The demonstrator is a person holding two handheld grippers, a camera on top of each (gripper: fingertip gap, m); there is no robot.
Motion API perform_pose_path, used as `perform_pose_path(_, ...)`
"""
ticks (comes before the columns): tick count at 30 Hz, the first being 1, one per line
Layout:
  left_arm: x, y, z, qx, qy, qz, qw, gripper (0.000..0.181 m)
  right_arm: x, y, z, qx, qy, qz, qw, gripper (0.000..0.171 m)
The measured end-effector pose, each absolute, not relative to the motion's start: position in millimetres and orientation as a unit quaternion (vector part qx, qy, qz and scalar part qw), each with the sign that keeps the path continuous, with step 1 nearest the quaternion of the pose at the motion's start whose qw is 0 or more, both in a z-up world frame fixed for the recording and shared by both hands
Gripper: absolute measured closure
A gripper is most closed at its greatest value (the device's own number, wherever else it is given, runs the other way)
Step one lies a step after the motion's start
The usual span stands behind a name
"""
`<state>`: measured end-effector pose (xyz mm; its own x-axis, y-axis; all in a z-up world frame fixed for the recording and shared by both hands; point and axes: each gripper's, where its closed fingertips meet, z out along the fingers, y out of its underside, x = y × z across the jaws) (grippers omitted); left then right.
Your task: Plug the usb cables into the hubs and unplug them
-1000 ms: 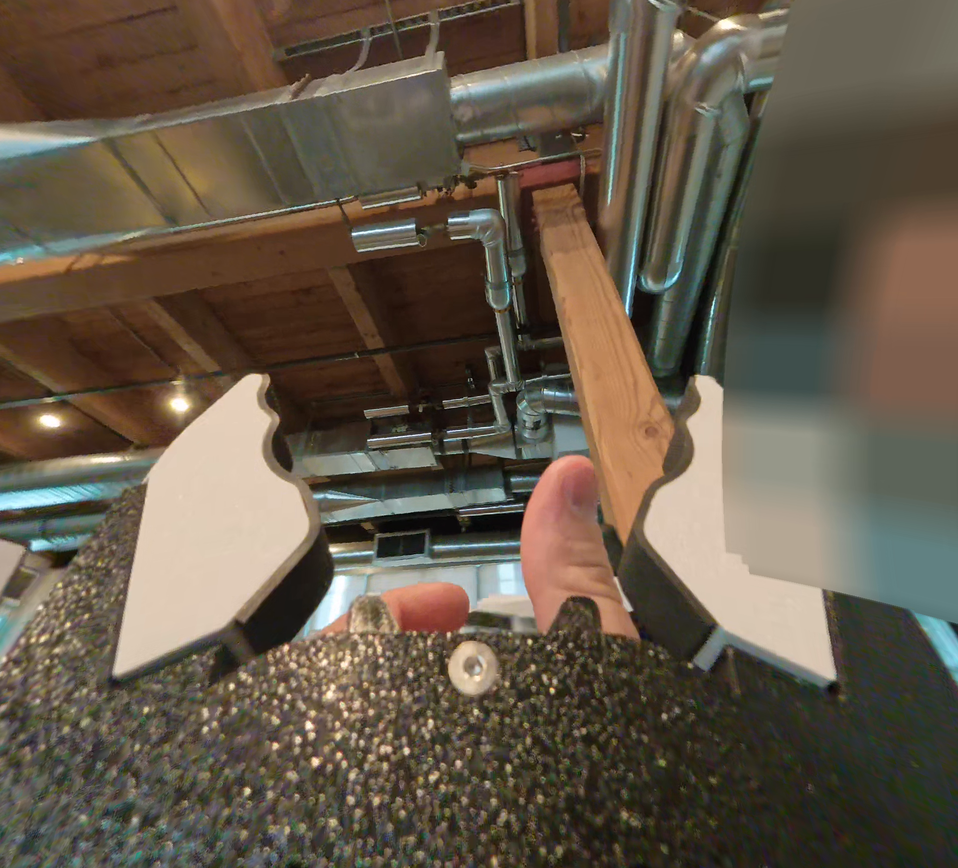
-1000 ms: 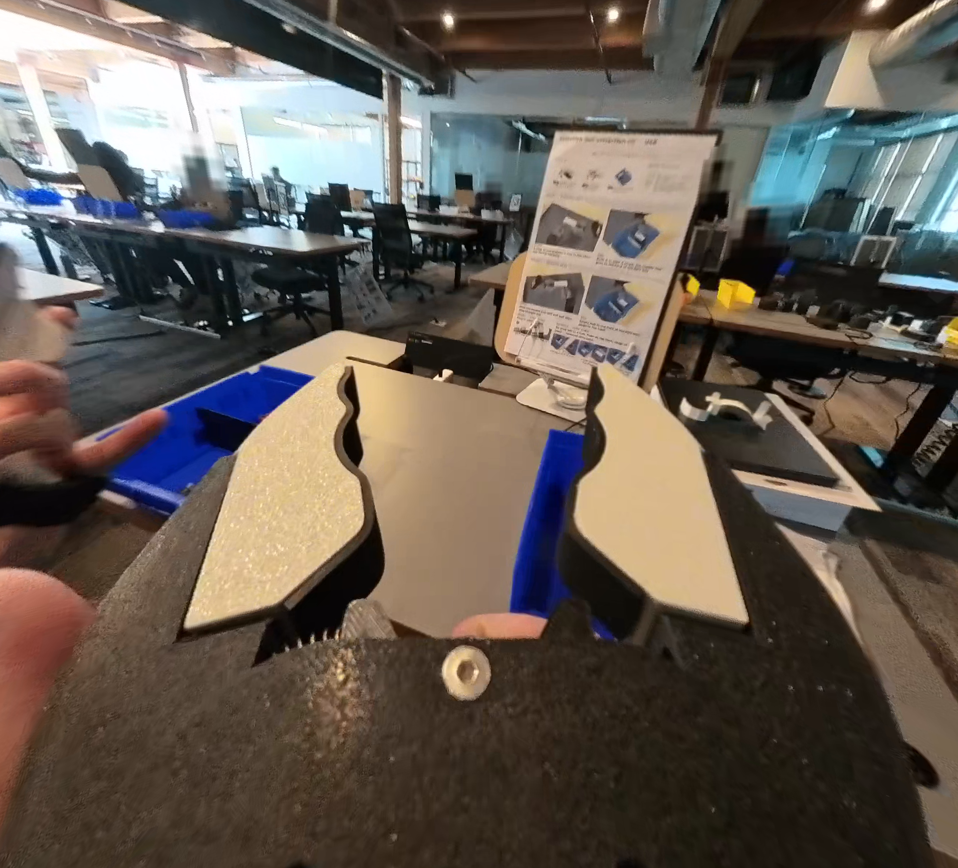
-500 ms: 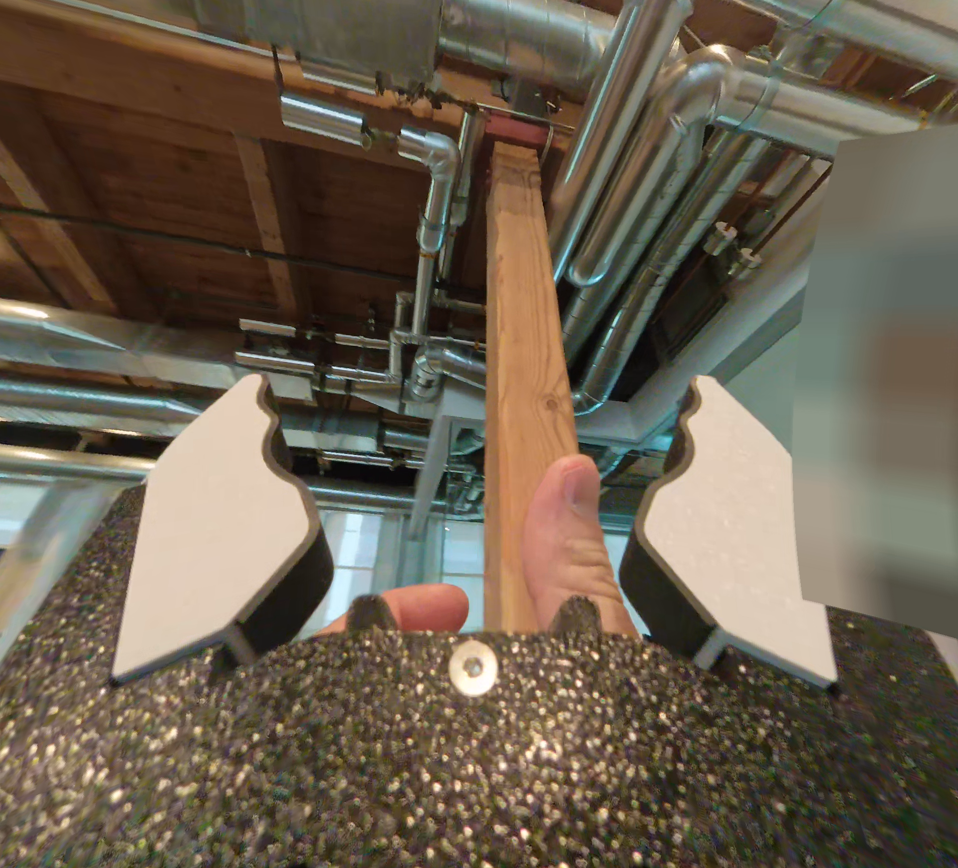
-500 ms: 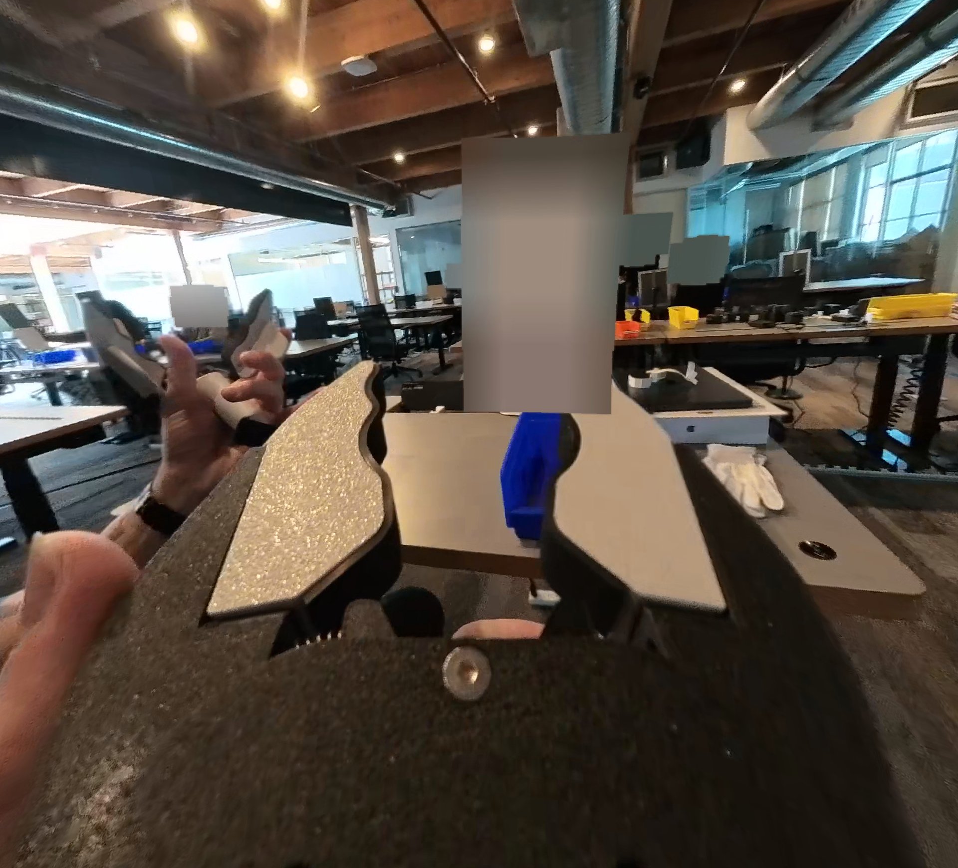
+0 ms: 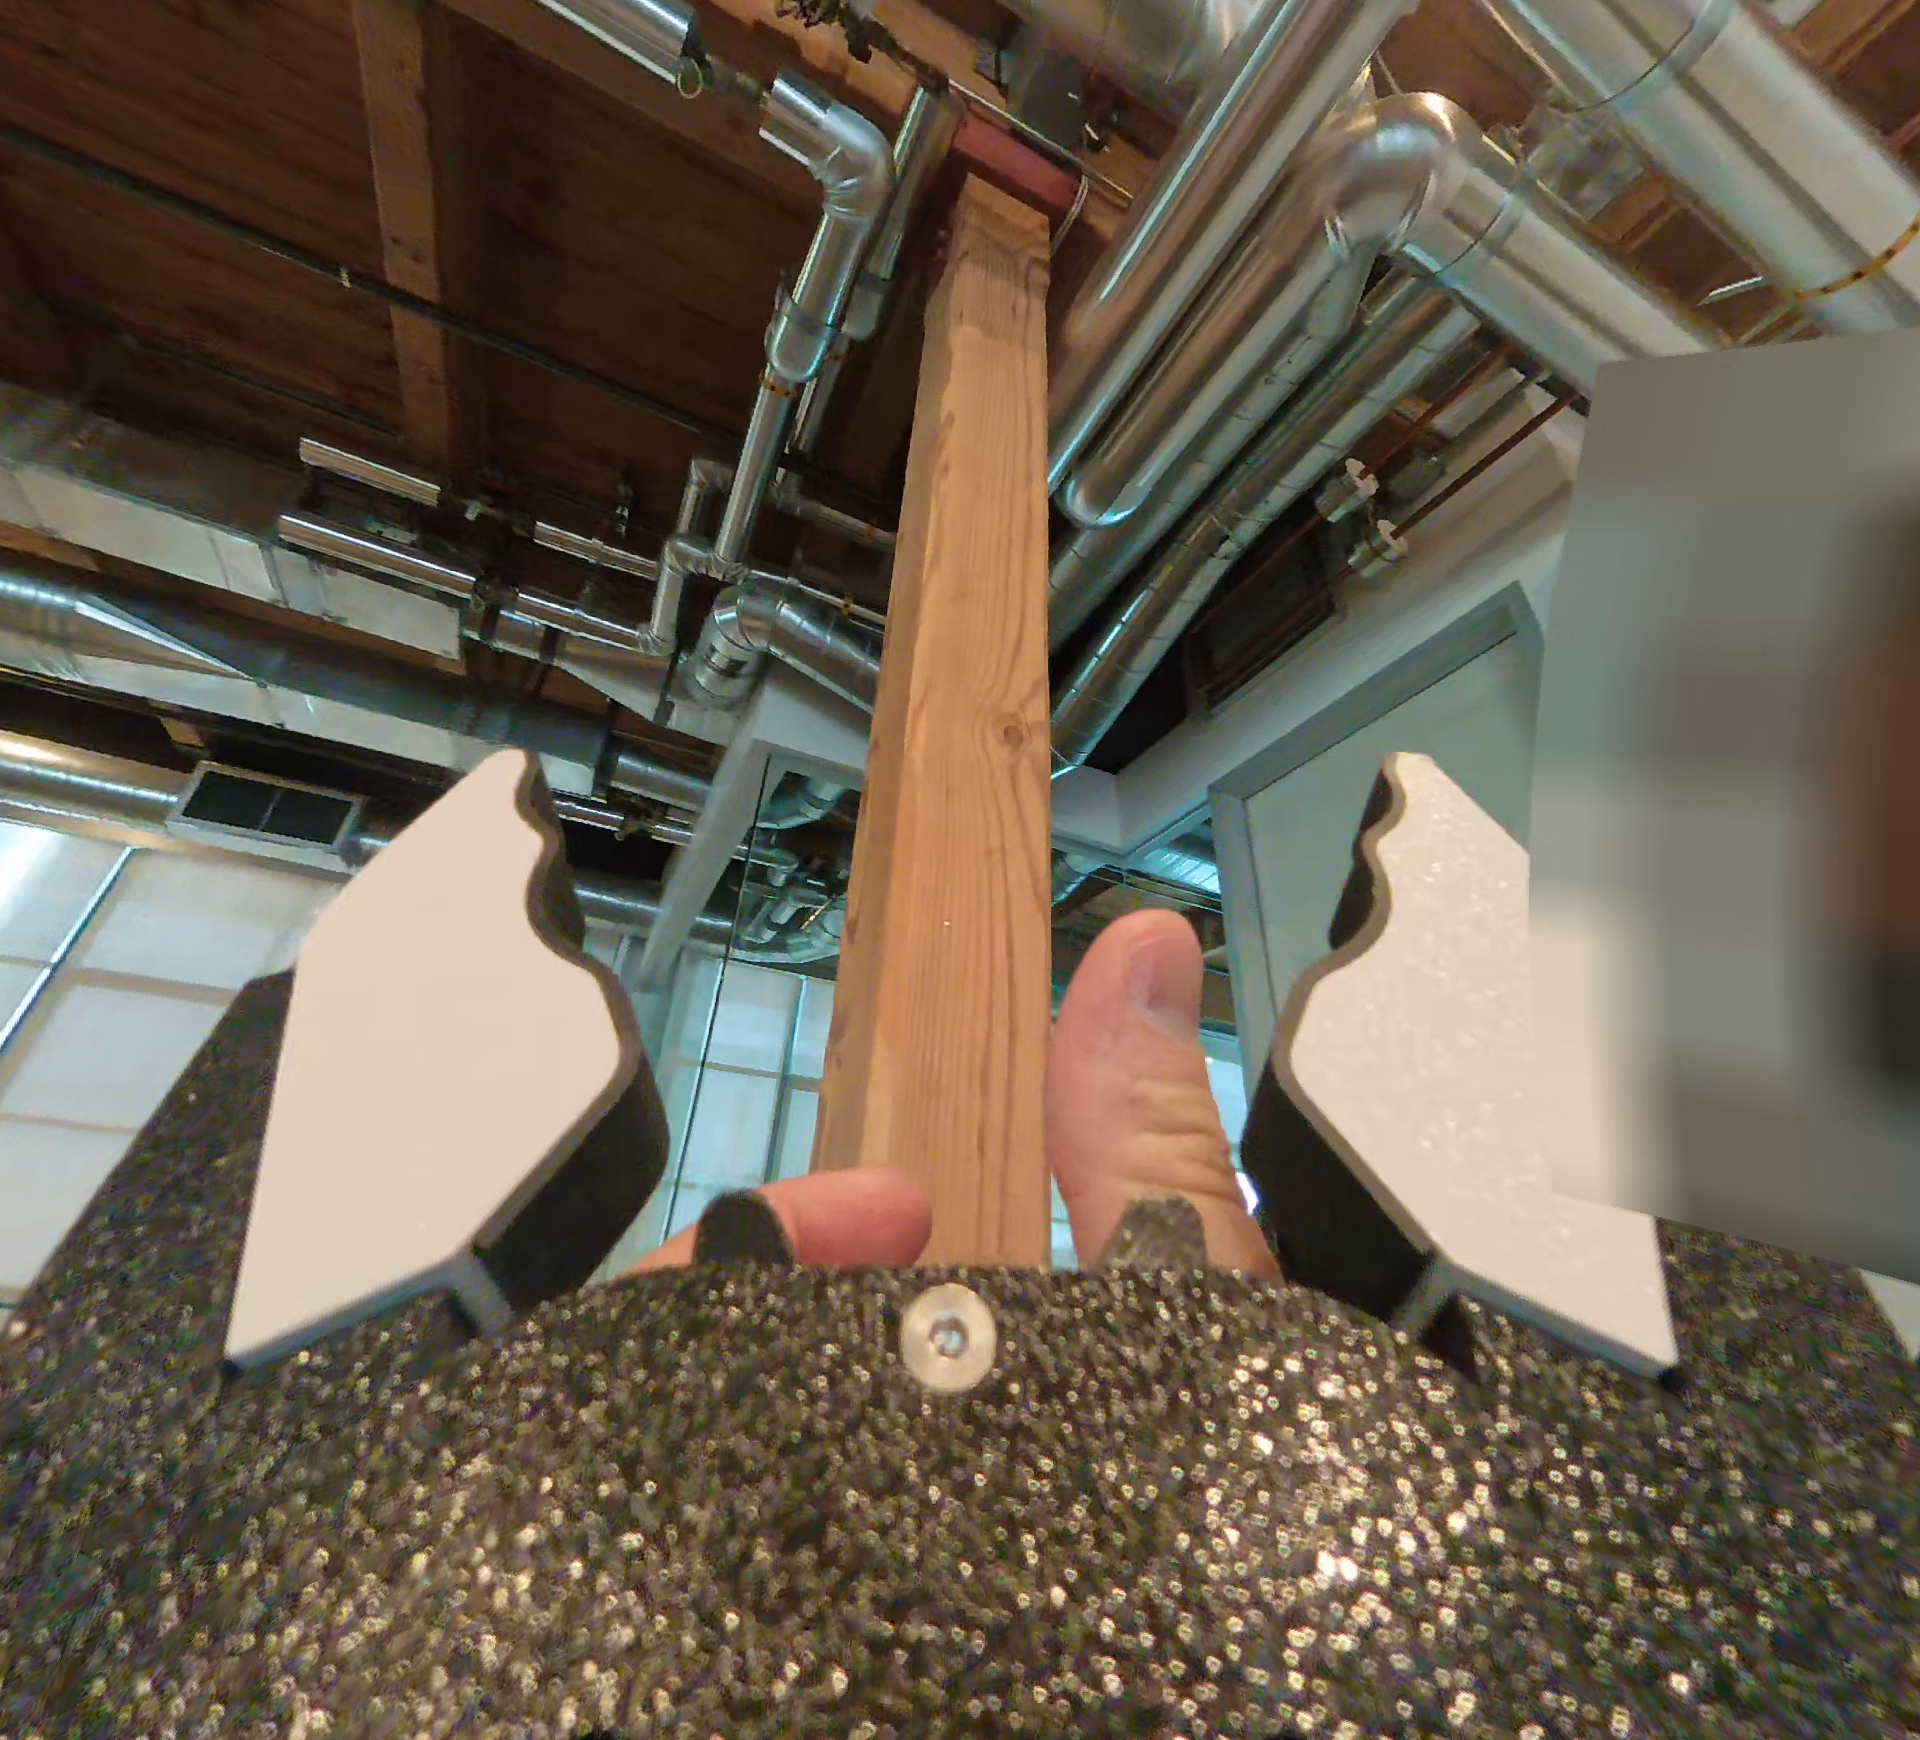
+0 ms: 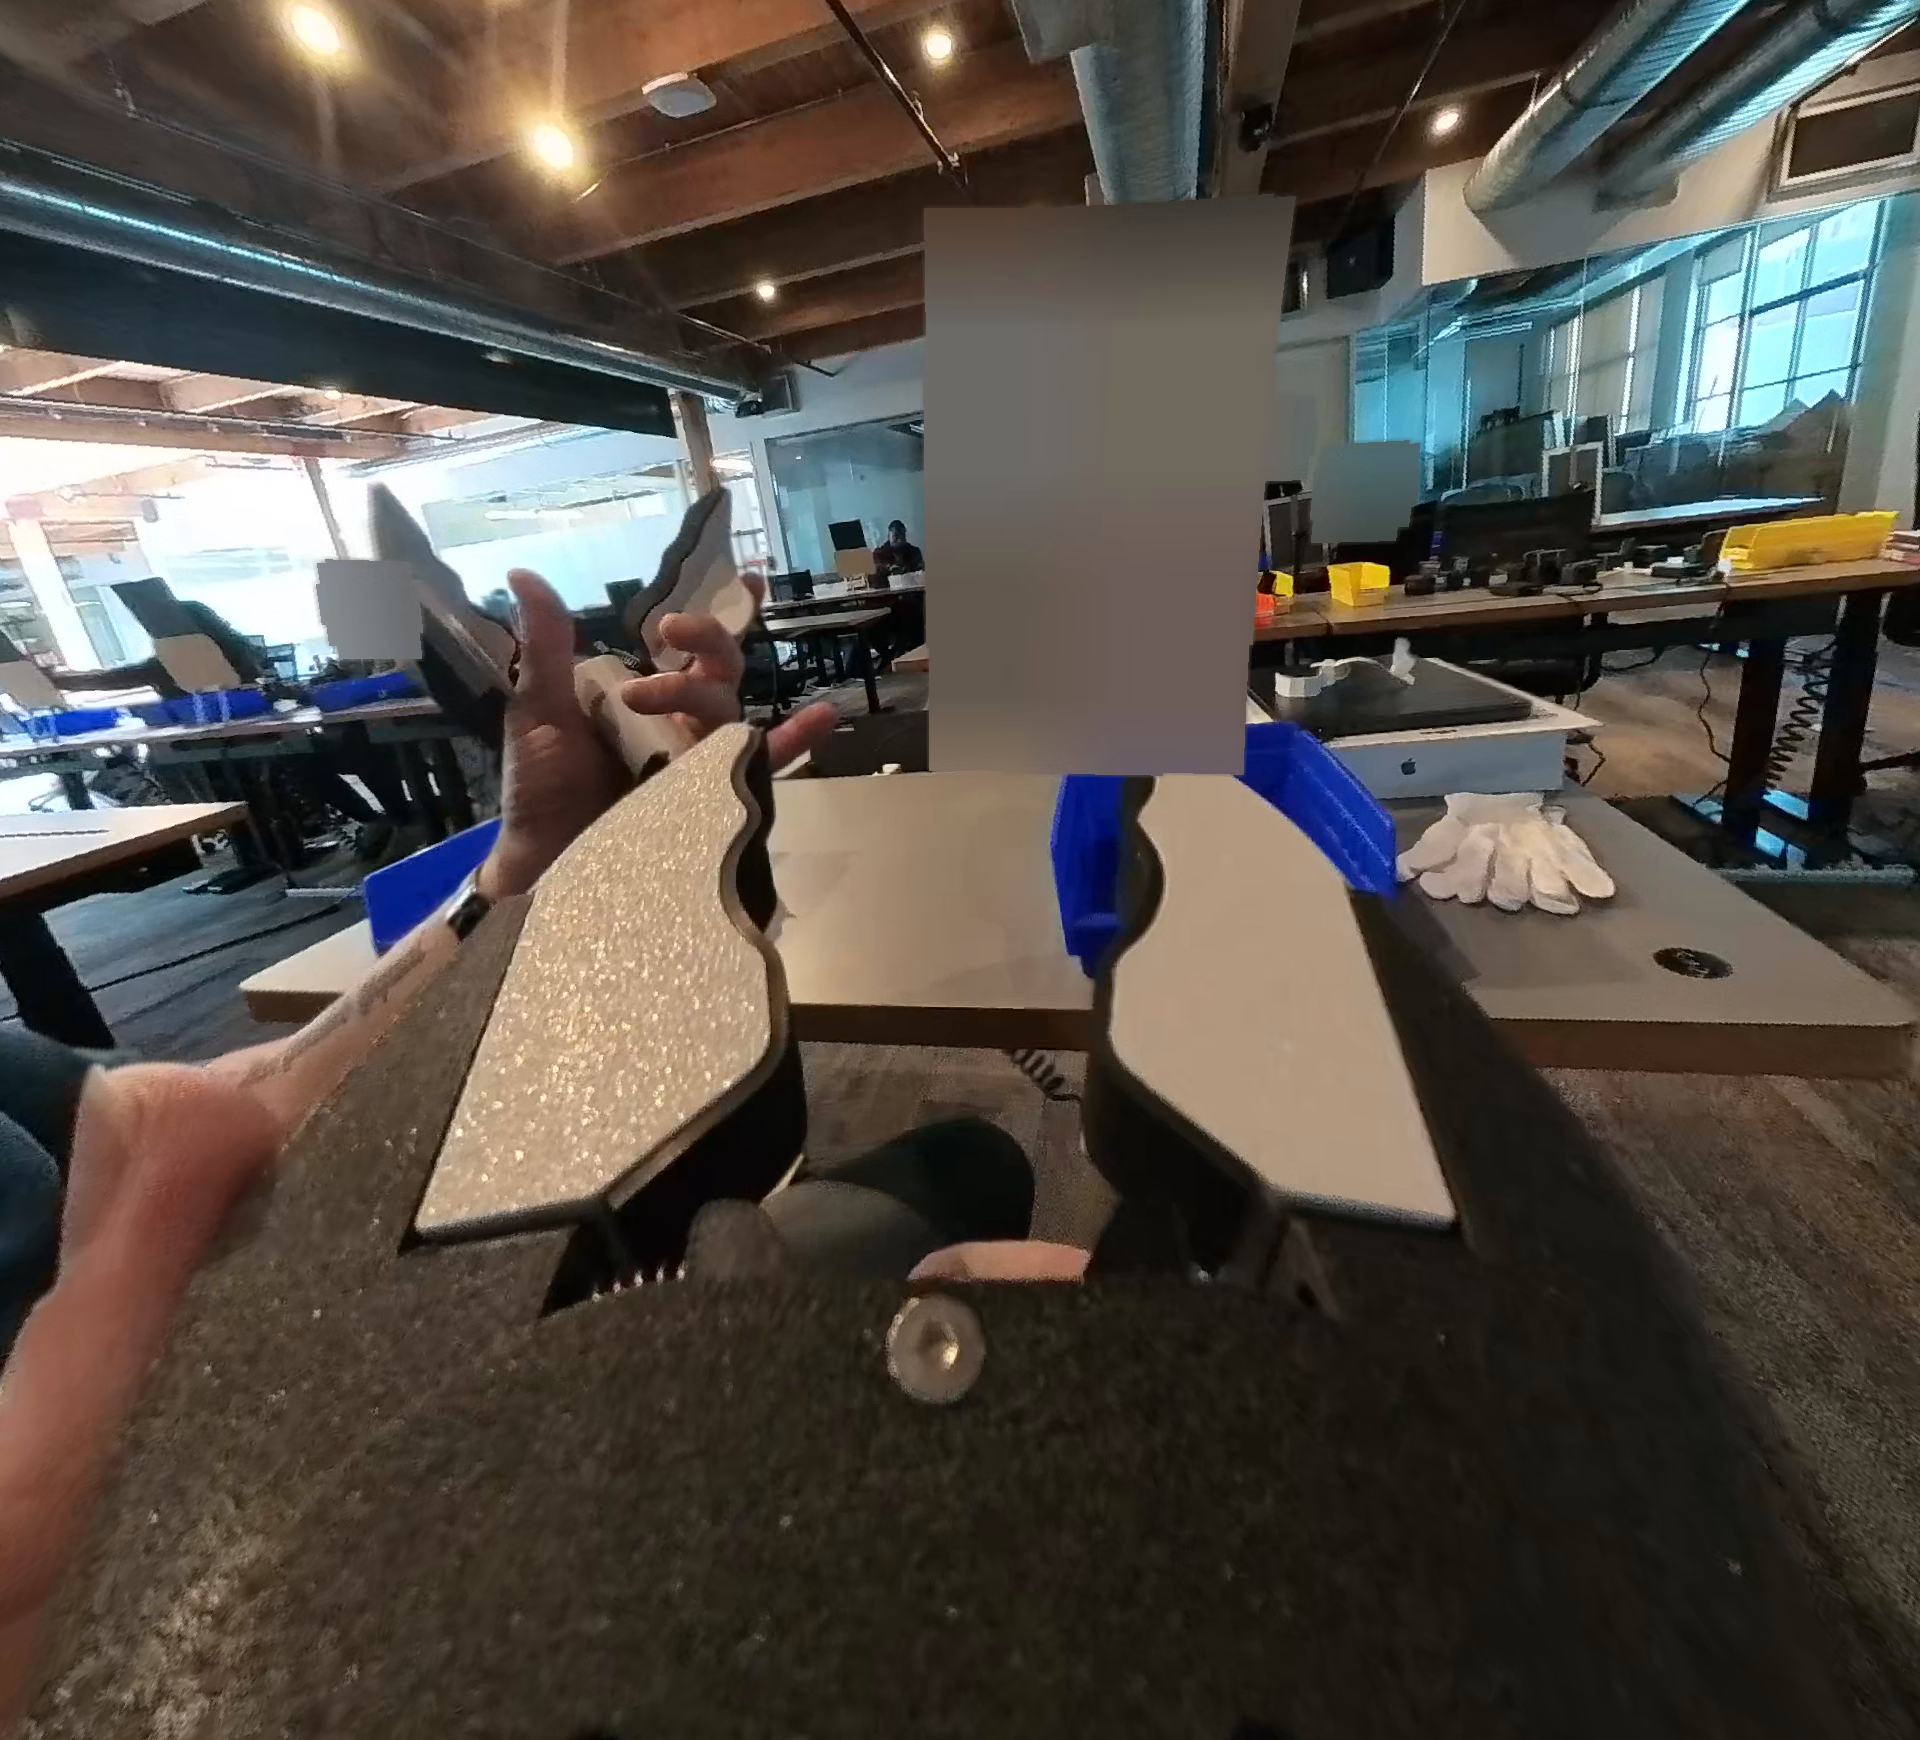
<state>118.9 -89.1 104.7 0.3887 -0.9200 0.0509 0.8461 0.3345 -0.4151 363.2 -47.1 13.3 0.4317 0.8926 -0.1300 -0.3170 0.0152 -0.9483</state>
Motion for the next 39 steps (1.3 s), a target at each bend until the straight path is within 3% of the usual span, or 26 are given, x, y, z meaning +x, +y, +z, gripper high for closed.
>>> perform_pose_path(39, 143, -88, 99, -0.2, 0.116, -0.564, 0.793, 0.043, 362, -67, 4, -0.52, -0.282, 0.434, 0.68, 0.108)
